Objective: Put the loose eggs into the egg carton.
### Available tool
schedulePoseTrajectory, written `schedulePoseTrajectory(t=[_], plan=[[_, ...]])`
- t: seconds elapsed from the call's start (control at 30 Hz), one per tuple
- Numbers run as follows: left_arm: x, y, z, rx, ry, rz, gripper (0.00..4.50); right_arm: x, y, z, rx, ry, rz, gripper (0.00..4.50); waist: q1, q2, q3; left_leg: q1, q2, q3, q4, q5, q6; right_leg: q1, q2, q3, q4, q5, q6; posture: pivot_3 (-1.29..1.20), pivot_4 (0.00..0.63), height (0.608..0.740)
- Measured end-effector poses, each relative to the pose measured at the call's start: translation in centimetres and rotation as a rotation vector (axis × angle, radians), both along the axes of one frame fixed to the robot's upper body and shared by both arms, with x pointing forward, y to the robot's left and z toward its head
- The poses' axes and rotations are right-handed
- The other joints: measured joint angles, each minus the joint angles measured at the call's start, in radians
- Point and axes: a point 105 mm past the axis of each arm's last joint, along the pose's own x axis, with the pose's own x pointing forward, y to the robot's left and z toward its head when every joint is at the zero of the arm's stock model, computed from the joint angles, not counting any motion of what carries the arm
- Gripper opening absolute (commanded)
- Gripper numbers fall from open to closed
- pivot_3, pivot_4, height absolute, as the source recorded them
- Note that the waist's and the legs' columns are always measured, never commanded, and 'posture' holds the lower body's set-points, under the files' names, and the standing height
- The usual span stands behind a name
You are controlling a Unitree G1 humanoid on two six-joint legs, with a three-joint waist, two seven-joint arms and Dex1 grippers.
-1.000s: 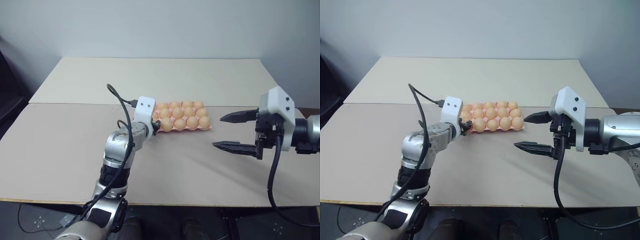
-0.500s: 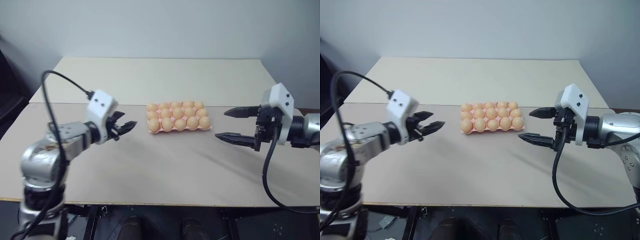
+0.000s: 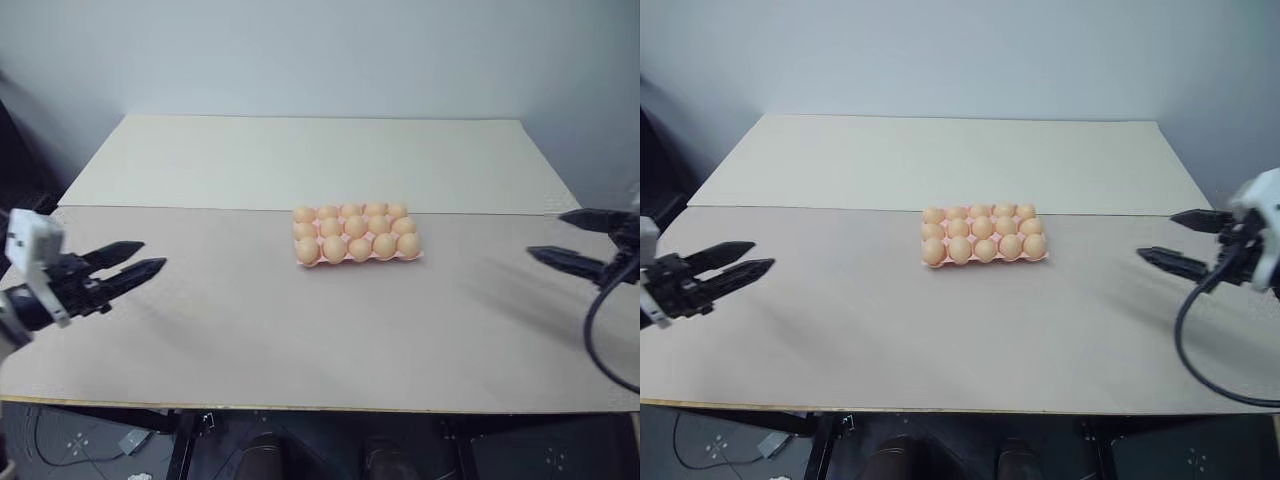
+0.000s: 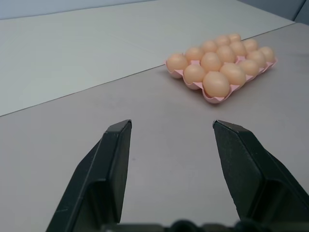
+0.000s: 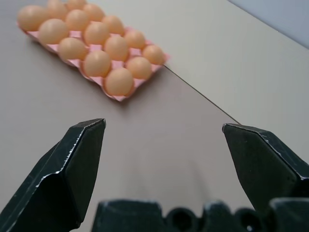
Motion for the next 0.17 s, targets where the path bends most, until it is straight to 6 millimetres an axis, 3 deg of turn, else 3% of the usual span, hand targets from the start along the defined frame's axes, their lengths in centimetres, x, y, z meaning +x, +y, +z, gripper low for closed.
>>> schedulePoseTrajectory(t=[0.17], plan=[[-0.8,0.9,1.6,0.003,0.010,-0.027,2.93,-0.2,-1.5,-0.5,0.057,0.037,-0.012,4.50,-0.009,0.000,0.000,0.000,0.000,0.001,0.000,0.000,0.000,0.000,0.000,0.000,0.001,0.000,0.000,0.00,0.150,0.740]])
